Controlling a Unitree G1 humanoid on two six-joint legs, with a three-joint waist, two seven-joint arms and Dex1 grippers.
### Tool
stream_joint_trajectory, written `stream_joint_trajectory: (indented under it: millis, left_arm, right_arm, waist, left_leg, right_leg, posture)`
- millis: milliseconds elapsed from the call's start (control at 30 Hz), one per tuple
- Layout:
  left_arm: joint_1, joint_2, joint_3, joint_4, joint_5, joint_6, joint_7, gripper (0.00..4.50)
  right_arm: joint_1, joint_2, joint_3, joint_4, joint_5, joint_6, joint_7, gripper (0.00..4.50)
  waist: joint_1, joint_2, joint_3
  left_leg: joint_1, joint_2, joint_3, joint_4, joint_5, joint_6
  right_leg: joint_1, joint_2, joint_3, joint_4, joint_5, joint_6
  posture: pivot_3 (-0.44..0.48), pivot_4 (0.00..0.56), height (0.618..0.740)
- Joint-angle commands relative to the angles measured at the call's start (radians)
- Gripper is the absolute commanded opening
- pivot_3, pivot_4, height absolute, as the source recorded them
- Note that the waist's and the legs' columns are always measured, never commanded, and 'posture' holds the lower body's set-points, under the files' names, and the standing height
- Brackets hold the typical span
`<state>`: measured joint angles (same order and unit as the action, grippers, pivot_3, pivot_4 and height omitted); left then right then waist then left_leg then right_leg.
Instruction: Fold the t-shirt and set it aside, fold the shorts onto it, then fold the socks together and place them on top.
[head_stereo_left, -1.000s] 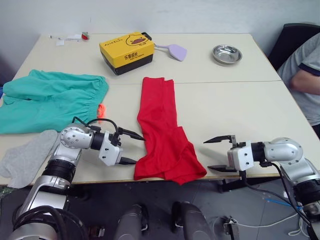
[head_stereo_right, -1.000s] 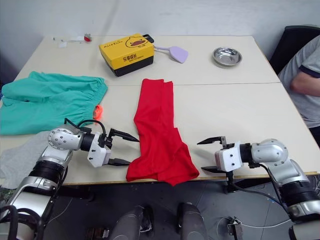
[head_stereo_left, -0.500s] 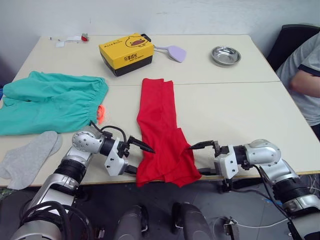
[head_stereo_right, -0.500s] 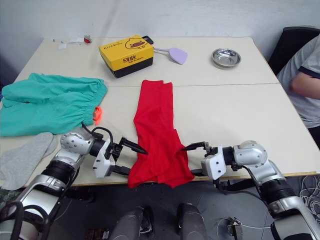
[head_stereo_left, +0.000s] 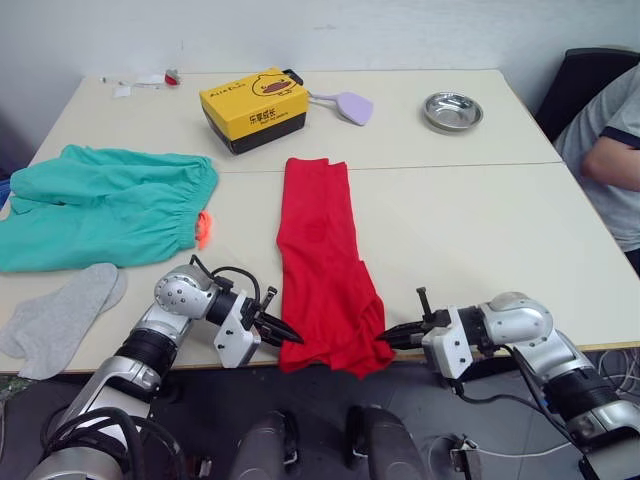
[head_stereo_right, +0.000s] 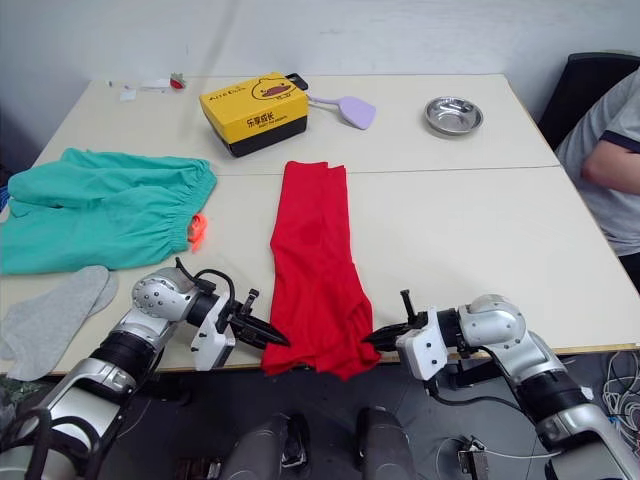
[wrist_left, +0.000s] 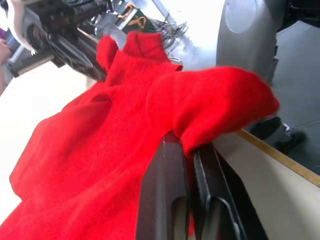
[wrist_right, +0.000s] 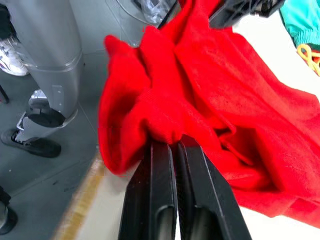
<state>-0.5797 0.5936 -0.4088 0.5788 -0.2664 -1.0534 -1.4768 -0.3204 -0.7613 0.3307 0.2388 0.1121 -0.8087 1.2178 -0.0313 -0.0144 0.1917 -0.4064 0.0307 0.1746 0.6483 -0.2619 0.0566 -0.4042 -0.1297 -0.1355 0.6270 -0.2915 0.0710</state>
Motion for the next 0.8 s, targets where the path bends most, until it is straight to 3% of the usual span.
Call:
stream_joint_trajectory:
  millis: [33, 300, 600, 700, 800]
  left_arm:
    - [0.079, 0.044, -0.005, -0.068, -0.026, 0.078, -0.016, 0.03]
    - [0.276, 0.206, 0.083, -0.361, -0.127, 0.308, 0.012, 0.03]
    - [0.425, 0.264, 0.143, -0.571, -0.148, 0.501, 0.042, 0.03]
    - [0.449, 0.282, 0.164, -0.609, -0.169, 0.579, 0.039, 0.03]
    - [0.459, 0.307, 0.199, -0.664, -0.257, 0.776, 0.062, 0.03]
  right_arm:
    - [0.047, -0.054, -0.035, -0.093, 0.066, 0.025, 0.010, 0.00]
    - [0.197, -0.161, -0.104, -0.266, 0.158, 0.136, 0.000, 0.00]
    - [0.334, -0.201, -0.126, -0.404, 0.191, 0.210, 0.020, 0.00]
    - [0.357, -0.217, -0.136, -0.464, 0.249, 0.304, 0.024, 0.00]
    - [0.338, -0.231, -0.161, -0.539, 0.358, 0.483, 0.007, 0.00]
  waist:
    - [-0.003, 0.001, 0.000]
    - [0.004, 0.002, 0.002]
    - [0.008, 0.003, 0.003]
    - [0.007, 0.004, 0.003]
    - [0.005, 0.004, 0.003]
  left_leg:
    - [0.000, 0.000, 0.000, 0.000, 0.000, 0.000]
    - [0.000, 0.000, 0.000, 0.000, -0.005, -0.001]
    - [-0.001, 0.000, -0.001, -0.002, -0.006, -0.001]
    - [0.000, 0.000, -0.001, -0.002, -0.006, -0.001]
    - [0.000, 0.000, -0.001, -0.002, -0.006, -0.001]
  right_leg:
    - [0.000, 0.000, 0.000, 0.000, 0.000, 0.000]
    - [-0.001, 0.000, 0.001, 0.000, -0.001, 0.000]
    - [0.000, -0.001, 0.001, -0.002, -0.001, 0.000]
    - [-0.001, -0.001, 0.001, -0.002, -0.002, -0.001]
    - [-0.001, -0.001, 0.001, -0.002, -0.002, -0.001]
  posture:
    - [0.000, 0.150, 0.740]
    - [0.000, 0.150, 0.740]
    - [0.000, 0.150, 0.740]
    - [0.000, 0.150, 0.740]
    - [0.000, 0.150, 0.740]
